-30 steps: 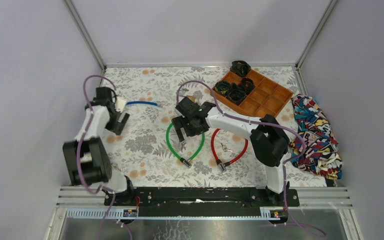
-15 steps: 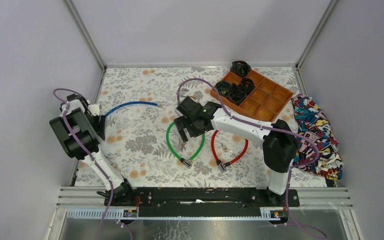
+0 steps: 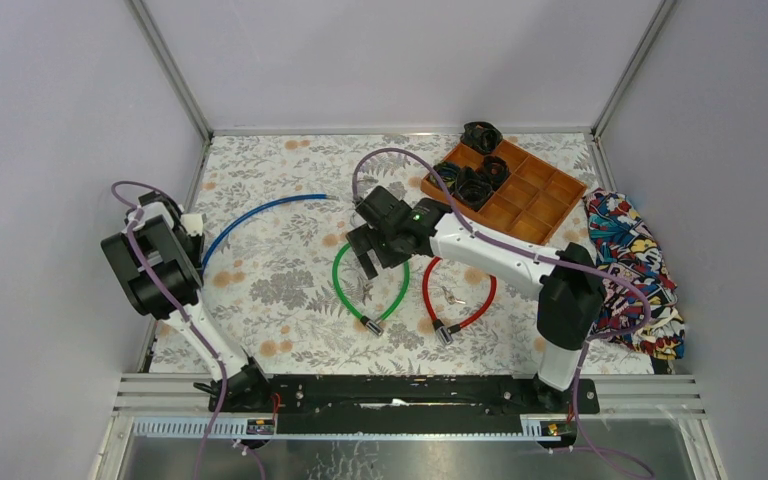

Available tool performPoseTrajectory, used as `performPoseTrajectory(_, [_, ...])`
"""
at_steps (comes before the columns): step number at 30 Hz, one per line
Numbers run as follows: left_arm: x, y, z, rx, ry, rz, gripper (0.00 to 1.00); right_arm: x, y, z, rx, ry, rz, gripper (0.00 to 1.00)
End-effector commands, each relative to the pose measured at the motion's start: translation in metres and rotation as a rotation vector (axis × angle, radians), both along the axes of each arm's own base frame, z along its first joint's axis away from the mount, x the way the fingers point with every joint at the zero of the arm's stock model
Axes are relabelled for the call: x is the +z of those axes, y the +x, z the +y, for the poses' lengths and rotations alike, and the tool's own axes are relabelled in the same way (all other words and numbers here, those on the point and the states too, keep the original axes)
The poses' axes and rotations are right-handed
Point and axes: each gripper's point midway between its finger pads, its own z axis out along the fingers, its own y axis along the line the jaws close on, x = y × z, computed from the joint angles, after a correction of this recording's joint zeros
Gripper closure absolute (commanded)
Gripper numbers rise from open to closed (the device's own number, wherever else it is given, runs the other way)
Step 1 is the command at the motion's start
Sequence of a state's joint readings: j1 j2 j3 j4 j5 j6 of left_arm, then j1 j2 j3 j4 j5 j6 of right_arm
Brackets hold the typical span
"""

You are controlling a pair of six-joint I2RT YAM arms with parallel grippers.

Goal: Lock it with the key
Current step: Pick up the lock from the center of the board.

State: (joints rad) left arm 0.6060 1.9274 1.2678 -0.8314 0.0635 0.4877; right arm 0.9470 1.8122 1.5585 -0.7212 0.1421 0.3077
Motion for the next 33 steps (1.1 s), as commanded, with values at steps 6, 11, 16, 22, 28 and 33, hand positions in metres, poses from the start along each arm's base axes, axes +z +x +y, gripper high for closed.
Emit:
performPoseTrajectory(6, [0.047, 0.051, -0.009, -0.113, 0.057, -0.336, 1.0, 0.078, 0.057, 0.082, 0.399, 0.168, -0.362, 0.0])
performPoseTrajectory(11, [0.11, 0.059, -0.039, -0.357, 0.164, -0.546, 1.0, 0.102, 0.106, 0.142, 0.605, 0.284, -0.598, 0.0])
performPoseTrajectory(16, [0.136, 0.061, -0.056, -0.463, 0.219, -0.604, 1.0, 0.106, 0.146, 0.178, 0.691, 0.352, -0.828, 0.0])
performPoseTrajectory(22, [0.152, 0.071, -0.075, -0.529, 0.154, -0.651, 1.0, 0.075, 0.208, 0.192, 0.571, 0.308, -0.902, 0.0])
performPoseTrajectory(28, [0.16, 0.077, -0.094, -0.596, 0.104, -0.676, 1.0, 0.022, 0.252, 0.189, 0.488, 0.3, -0.852, 0.0])
performPoseTrajectory(33, [0.164, 0.08, -0.102, -0.631, 0.085, -0.698, 1.0, -0.016, 0.264, 0.184, 0.465, 0.27, -0.813, 0.0])
